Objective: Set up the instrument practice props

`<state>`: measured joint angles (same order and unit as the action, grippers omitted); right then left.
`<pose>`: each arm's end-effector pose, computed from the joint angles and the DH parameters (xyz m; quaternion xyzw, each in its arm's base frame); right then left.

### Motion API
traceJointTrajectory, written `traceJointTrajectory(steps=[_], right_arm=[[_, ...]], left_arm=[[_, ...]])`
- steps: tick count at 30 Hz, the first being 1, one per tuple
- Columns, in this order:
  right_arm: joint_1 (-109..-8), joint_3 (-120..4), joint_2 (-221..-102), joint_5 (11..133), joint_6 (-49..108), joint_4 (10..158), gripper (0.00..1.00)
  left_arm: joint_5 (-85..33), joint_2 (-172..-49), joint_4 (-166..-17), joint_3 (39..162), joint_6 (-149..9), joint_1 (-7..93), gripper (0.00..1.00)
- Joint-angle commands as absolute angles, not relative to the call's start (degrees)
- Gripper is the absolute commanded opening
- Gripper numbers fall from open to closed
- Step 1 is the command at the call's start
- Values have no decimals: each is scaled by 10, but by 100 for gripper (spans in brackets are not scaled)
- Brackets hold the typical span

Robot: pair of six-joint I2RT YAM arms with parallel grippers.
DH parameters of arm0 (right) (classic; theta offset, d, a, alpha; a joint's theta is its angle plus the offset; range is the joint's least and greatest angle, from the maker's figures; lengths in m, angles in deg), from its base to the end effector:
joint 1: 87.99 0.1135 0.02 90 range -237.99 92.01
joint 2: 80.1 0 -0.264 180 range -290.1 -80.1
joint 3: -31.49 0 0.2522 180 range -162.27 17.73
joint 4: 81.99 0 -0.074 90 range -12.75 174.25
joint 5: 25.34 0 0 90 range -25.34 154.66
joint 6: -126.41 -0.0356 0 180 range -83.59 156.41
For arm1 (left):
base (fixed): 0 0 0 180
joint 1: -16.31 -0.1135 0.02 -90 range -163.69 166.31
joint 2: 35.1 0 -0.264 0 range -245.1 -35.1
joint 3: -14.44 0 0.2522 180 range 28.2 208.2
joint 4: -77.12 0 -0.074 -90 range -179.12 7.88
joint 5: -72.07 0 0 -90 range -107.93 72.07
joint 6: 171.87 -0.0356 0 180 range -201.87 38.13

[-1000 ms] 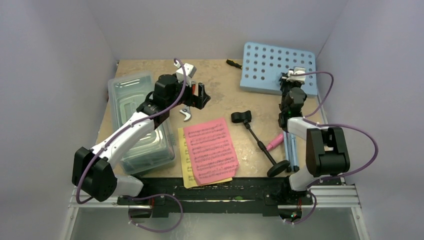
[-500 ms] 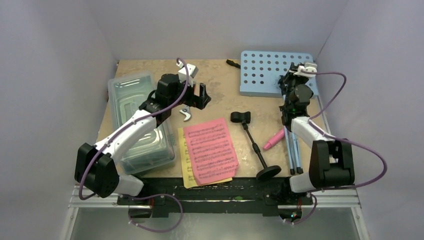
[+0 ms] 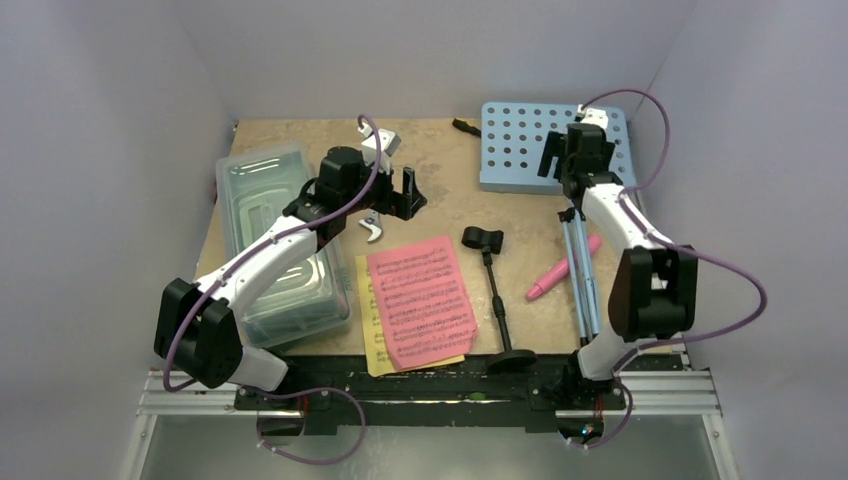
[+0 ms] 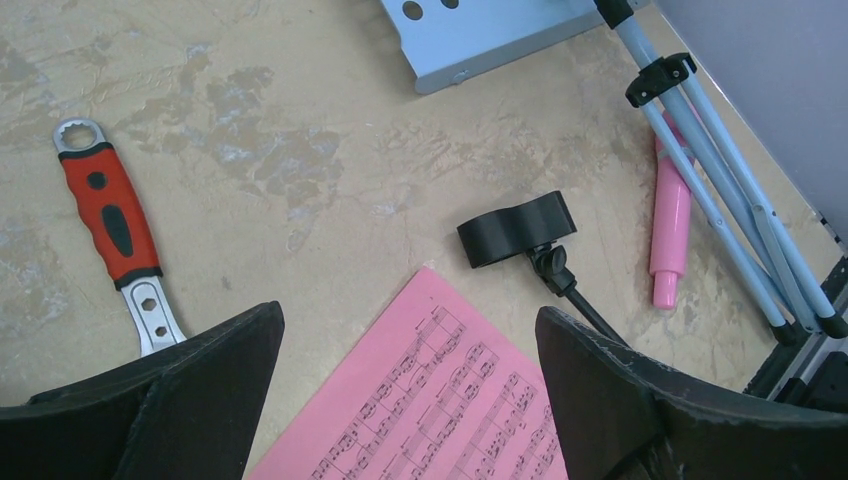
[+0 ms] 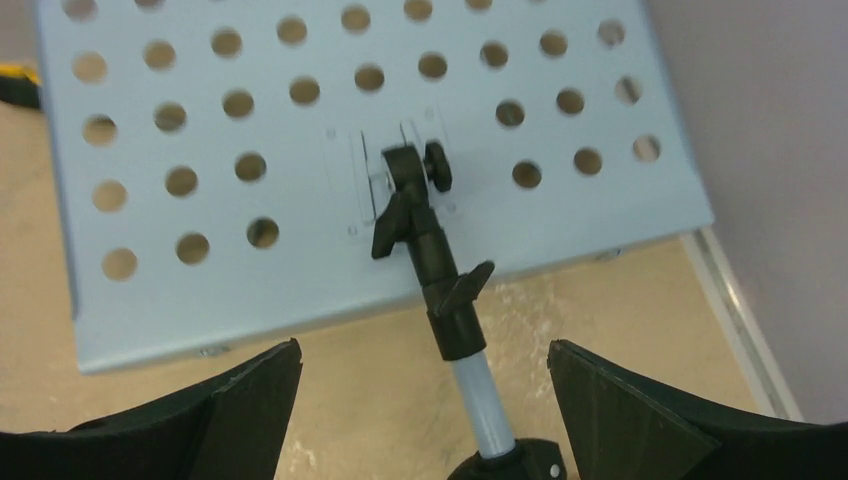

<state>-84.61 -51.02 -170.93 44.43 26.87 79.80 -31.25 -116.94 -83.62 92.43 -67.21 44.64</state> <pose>0.3695 0.0095 0.2930 0.1372 0.8311 -0.0902 0.5313 0.2902 -0.1658 0.3153 0.1621 0.8153 -0.2906 0.4739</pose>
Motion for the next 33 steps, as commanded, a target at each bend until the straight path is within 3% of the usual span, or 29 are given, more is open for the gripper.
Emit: traceJointTrajectory(steps=[1, 10, 23, 27, 28, 33], right_arm=[[-857, -589, -1792, 490, 237, 606, 98], [-877, -587, -1812, 395, 226, 554, 98], [-878, -459, -1759, 537, 232, 608, 98], [-878, -435, -1770, 486, 243, 681, 97], [-878, -435, -1781, 471, 248, 694, 93], [-878, -423, -1789, 482, 267, 722, 49]], left_arm=[[-329, -1167, -848, 948, -657, 450, 97], [-339, -1175, -848, 950, -649, 450, 97], [-358, -1188, -852, 951, -638, 450, 96], [-357, -1190, -852, 952, -638, 450, 96], [-357, -1190, -852, 951, -638, 450, 96], [-347, -1191, -842, 955, -645, 450, 96]])
